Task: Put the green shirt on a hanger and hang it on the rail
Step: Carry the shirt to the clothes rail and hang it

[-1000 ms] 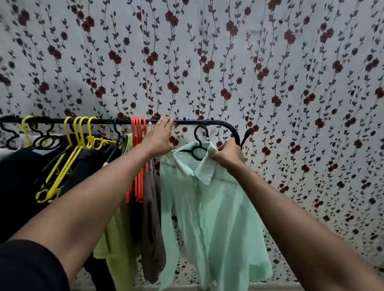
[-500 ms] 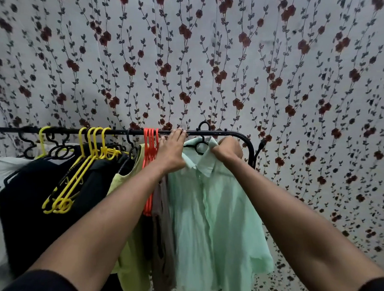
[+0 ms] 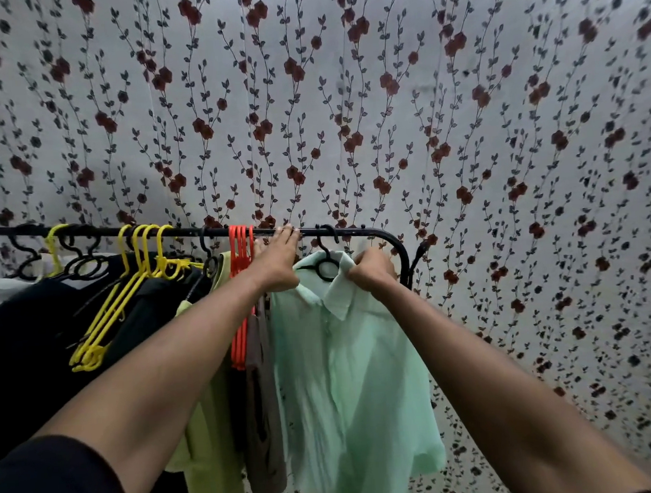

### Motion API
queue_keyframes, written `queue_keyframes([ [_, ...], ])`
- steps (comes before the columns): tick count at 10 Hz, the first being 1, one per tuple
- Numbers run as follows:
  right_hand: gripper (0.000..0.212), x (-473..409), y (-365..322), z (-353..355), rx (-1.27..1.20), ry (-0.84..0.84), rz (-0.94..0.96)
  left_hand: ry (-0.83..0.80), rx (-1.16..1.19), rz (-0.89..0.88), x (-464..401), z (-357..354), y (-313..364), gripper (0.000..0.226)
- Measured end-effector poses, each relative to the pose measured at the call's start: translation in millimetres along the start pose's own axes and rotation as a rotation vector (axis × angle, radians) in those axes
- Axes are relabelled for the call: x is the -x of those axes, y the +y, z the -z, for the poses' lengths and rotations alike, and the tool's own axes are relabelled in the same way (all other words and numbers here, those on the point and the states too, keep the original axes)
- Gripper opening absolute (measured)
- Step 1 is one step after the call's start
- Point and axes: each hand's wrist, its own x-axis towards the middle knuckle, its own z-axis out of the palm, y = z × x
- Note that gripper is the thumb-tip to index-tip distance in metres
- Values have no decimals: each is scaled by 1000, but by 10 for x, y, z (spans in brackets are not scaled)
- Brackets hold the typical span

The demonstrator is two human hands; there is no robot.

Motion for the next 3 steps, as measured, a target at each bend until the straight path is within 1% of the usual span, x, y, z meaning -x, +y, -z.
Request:
queue_keyframes([
  [1,6,12,31,30,-17,2,11,-23,38,1,46,73,39,104],
  [2,15,-12,103,30,-2,7,57,-52,70,-33,228,28,55,99],
  [3,26,14,167,70,42,77,165,-19,125,-53,512,31,79,95],
])
